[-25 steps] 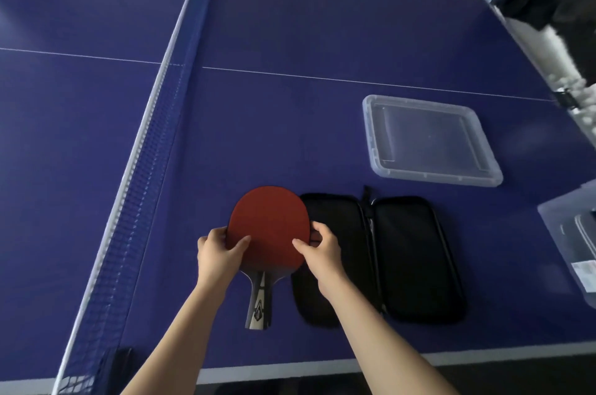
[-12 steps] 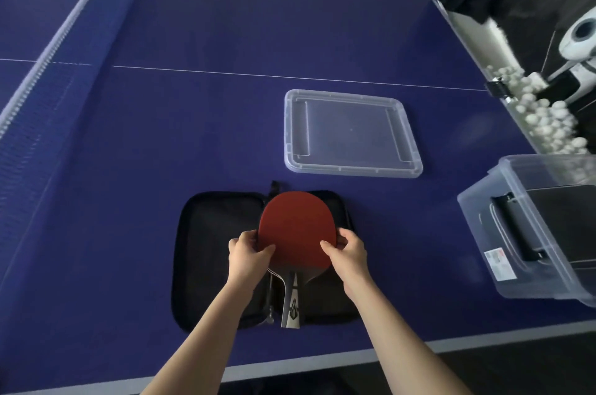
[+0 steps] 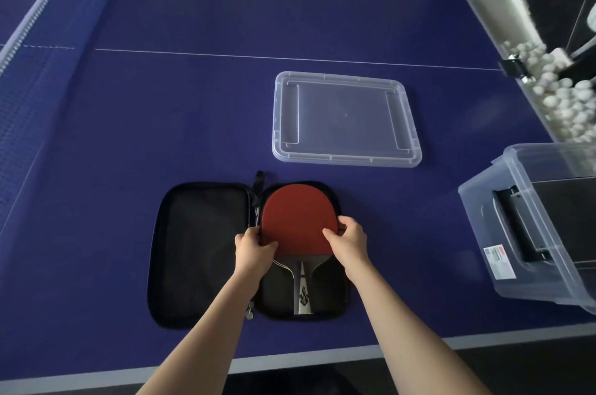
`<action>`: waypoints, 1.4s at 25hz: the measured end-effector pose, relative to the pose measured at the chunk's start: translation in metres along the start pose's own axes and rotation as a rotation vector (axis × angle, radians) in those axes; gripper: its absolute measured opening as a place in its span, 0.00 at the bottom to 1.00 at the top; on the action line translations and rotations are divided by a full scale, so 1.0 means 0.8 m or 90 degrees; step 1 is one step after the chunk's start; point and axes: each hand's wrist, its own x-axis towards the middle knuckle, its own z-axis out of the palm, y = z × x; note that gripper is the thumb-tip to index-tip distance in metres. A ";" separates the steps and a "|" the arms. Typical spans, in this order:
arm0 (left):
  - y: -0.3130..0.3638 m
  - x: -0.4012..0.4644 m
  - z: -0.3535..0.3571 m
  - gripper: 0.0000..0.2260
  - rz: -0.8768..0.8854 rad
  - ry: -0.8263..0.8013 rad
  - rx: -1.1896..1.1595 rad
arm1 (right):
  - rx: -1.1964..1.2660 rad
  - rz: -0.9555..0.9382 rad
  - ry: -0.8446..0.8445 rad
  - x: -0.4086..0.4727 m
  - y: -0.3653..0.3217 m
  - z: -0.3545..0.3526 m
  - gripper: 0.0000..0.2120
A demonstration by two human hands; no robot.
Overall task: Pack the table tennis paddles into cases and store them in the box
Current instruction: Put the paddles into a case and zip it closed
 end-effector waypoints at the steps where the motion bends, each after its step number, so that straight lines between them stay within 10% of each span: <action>1: -0.001 0.002 0.001 0.23 0.002 0.005 0.013 | -0.007 -0.002 0.001 0.001 0.002 0.001 0.21; 13: -0.006 -0.011 -0.024 0.23 0.092 0.043 0.128 | -0.020 -0.041 0.045 -0.017 0.018 0.007 0.22; 21: -0.083 -0.009 -0.170 0.27 0.001 0.306 0.200 | 0.067 0.006 0.080 -0.064 0.061 -0.017 0.20; 25: -0.110 -0.009 -0.190 0.22 -0.078 0.213 0.152 | 0.075 -0.001 0.091 -0.084 0.060 -0.012 0.18; 35: -0.054 -0.098 -0.195 0.19 0.172 -0.002 -0.207 | 0.114 -0.167 -0.025 -0.135 -0.033 0.052 0.07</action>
